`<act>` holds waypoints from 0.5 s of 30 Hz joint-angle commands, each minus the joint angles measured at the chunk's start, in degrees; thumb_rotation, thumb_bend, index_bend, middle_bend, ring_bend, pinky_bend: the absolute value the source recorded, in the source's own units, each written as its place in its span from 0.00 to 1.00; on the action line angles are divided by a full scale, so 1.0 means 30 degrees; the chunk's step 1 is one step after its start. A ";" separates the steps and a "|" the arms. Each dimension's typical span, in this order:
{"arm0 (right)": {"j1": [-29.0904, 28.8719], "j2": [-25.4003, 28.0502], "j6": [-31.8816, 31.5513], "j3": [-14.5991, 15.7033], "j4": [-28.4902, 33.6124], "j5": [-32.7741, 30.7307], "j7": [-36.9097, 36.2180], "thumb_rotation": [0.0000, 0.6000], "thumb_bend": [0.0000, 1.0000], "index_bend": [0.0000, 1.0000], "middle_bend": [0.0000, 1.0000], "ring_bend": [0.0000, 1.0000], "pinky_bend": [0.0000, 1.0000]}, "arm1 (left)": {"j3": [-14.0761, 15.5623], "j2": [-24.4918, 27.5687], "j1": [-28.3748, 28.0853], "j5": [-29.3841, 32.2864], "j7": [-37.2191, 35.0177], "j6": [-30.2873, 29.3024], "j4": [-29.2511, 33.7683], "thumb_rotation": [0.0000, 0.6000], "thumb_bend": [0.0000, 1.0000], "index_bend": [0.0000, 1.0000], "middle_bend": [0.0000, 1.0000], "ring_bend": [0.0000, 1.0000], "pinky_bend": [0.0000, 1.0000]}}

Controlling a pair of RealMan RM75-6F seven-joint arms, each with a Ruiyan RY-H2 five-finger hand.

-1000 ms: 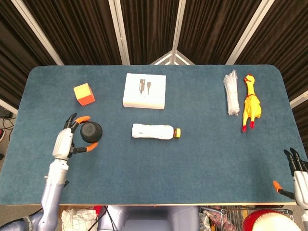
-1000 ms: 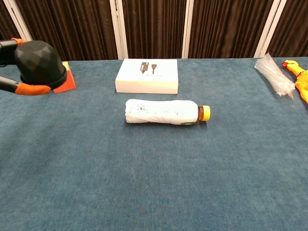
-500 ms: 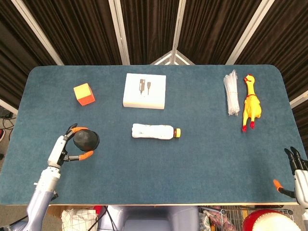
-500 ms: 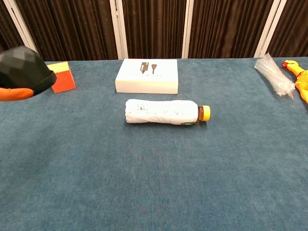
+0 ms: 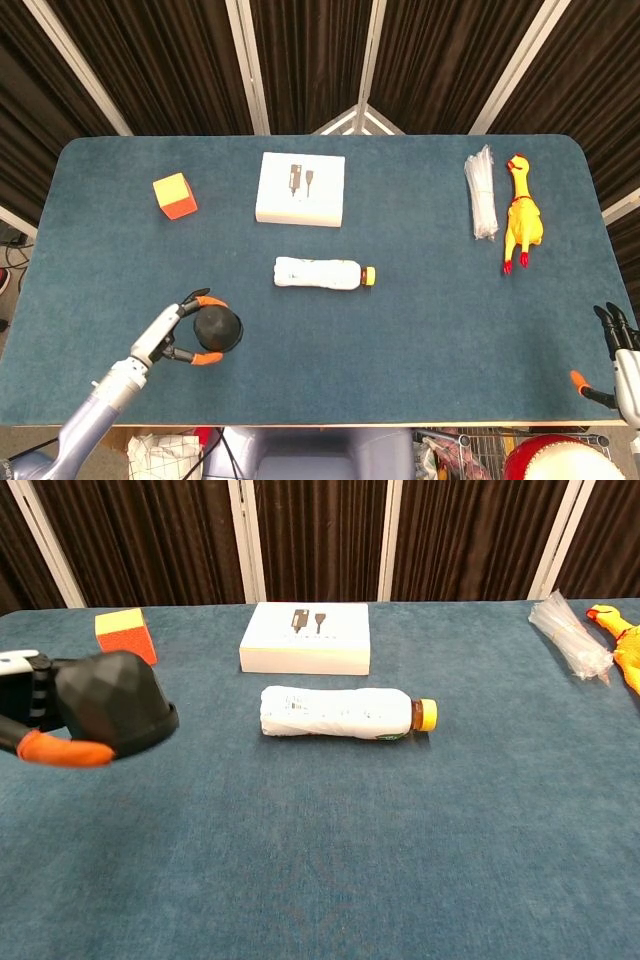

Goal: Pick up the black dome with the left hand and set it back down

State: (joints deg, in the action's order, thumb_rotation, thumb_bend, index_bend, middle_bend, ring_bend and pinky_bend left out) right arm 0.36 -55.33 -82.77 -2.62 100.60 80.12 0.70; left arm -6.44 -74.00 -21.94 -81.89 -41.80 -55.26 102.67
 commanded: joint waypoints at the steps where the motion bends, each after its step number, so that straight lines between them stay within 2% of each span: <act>1: -0.0012 0.0014 -0.0018 0.0008 0.0068 0.0060 0.0033 1.00 0.26 0.00 0.00 0.19 0.19 | -0.2140 -0.0871 0.1453 0.2928 0.4445 -0.6246 -0.0747 1.00 0.48 0.34 0.50 0.00 0.00; 2: -0.0026 0.0018 -0.0022 0.0004 0.0107 0.0079 0.0076 1.00 0.26 0.00 0.00 0.19 0.19 | -0.2623 -0.2203 0.1813 0.3255 0.6348 -0.8381 -0.1410 1.00 0.48 0.33 0.49 0.00 0.00; 4: -0.0049 0.0008 -0.0008 0.0002 0.0163 0.0089 0.0150 1.00 0.26 0.00 0.00 0.19 0.19 | -0.2960 -0.3943 0.2229 0.3499 0.7666 -1.0479 -0.2345 1.00 0.48 0.33 0.50 0.00 0.00; 7: -0.0098 -0.0019 0.0070 0.0015 0.0214 0.0091 0.0254 1.00 0.26 0.00 0.00 0.19 0.19 | -0.2850 -0.5117 0.2723 0.3457 0.7289 -1.1561 -0.3040 1.00 0.48 0.36 0.50 0.00 0.00; 11: -0.0179 -0.0041 0.0259 0.0044 0.0255 0.0069 0.0264 1.00 0.26 0.00 0.00 0.19 0.19 | -0.1626 -0.5652 0.3240 0.2569 0.6303 -1.1619 -0.3413 1.00 0.48 0.39 0.51 0.00 0.00; 15: -0.0260 0.0053 0.0500 0.0045 0.0216 -0.0031 0.0016 1.00 0.26 0.00 0.00 0.20 0.19 | 0.0335 -0.4515 0.3023 0.1041 0.5931 -0.9699 -0.2449 1.00 0.48 0.42 0.53 0.00 0.00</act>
State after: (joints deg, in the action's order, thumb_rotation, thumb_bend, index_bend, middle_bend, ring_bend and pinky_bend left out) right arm -0.39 -55.20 -81.29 -2.49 101.26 80.06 0.77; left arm -9.99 -85.47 -15.30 -76.20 -21.17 -84.67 96.10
